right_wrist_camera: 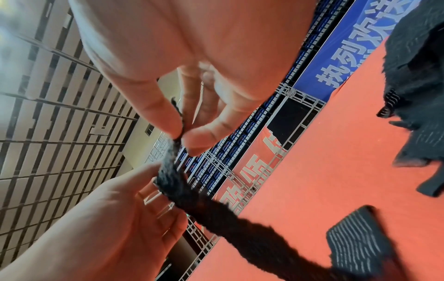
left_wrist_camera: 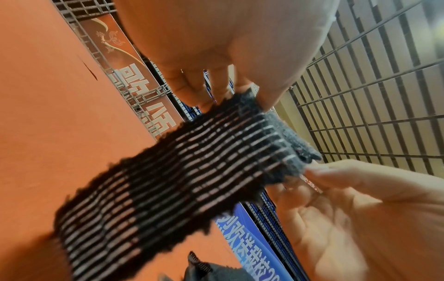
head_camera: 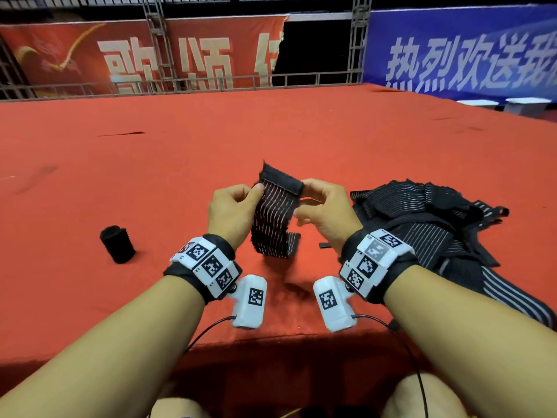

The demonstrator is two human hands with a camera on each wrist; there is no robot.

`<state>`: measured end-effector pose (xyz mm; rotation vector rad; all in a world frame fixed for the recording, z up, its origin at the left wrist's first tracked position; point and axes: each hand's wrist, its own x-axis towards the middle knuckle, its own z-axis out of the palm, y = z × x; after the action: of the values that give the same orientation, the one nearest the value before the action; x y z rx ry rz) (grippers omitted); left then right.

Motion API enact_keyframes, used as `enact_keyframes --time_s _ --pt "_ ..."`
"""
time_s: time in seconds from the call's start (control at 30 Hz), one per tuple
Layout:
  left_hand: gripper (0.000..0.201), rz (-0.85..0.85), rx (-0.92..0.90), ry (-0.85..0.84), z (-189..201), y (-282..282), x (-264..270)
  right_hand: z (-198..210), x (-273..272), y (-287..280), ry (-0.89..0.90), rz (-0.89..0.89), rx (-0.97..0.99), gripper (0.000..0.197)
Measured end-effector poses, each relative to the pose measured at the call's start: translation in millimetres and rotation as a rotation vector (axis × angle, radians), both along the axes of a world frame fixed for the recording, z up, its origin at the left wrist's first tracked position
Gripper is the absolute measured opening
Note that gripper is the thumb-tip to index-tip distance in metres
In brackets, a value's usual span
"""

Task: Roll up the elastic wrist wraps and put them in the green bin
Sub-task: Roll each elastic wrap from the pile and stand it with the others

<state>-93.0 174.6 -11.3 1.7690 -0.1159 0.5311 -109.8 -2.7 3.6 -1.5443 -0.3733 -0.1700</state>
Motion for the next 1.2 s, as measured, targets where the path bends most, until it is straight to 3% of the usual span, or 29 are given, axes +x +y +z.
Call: enact_keyframes --time_s 0.1,0.2,0.3,0.37,0.8,1.03,1.2 --pt "0.032 -0.006 0.018 -0.034 8 -1 -5 8 -2 1 -0.011 -0.006 0.017 0.028" --pt "0.006 -0.042 0.001 -0.086 18 -3 -13 16 -3 4 -0.065 -0.09 -0.001 0.02" --pt "0.019 -0.163 -0.032 -0.152 32 -5 -26 21 -5 4 -0.144 -0.15 -0.07 0.019" --pt "0.01 -0.199 -0.014 -0.223 44 -6 -35 29 -10 4 -0.193 -0.165 -0.098 0.018" --pt "0.012 -0.235 -0.062 -0.411 132 -2 -91 117 -66 6 -0.411 -0.156 0.011 0.019" --pt "0.01 -0.176 -0.004 -0.253 114 7 -93 96 -63 13 -0.326 -0.174 -0.09 0.016" --pt "0.015 -0.201 0.137 0.07 64 16 -73 48 -35 5 -0.193 -0.173 -0.391 0.015"
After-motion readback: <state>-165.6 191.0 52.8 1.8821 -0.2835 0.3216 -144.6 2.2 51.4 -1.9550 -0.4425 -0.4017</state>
